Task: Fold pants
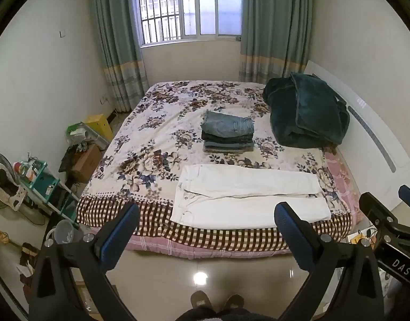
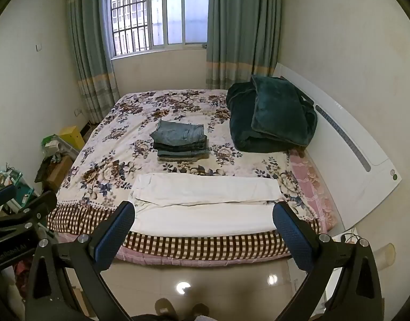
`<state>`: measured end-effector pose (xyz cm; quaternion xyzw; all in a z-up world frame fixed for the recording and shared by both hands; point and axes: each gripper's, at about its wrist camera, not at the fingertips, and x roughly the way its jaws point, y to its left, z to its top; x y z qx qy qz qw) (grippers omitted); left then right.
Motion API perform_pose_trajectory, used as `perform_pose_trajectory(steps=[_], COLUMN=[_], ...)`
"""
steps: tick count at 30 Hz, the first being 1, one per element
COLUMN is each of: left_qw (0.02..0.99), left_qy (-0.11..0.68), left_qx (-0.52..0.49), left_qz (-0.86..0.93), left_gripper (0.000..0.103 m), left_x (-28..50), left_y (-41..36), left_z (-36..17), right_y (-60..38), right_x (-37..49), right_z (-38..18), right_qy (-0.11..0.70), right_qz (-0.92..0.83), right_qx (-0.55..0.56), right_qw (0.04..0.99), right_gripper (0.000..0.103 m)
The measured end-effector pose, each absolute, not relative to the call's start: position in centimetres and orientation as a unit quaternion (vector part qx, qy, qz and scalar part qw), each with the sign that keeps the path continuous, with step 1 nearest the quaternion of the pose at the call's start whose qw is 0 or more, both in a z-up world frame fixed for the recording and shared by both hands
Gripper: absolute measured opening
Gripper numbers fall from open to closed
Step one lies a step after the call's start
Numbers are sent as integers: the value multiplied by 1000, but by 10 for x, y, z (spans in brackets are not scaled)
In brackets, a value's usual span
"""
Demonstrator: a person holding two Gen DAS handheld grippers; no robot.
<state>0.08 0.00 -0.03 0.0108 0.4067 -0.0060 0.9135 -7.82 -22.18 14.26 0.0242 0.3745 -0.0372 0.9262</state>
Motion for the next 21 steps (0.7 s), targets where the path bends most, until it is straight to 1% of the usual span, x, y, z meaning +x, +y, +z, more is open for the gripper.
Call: perform_pose_trajectory(steps=[21], left_qw=[917], left_qy=[398], left_qx=[7], left_qz=[-8], left_gripper=[103], left_x=[-1], left_y=[-1], left_z=[1], right_y=[-224], right_x=[-79], right_z=[146], right_qy=[370], right_qz=[-35], right_qx=[27], right_qw=[928], right_gripper=[103])
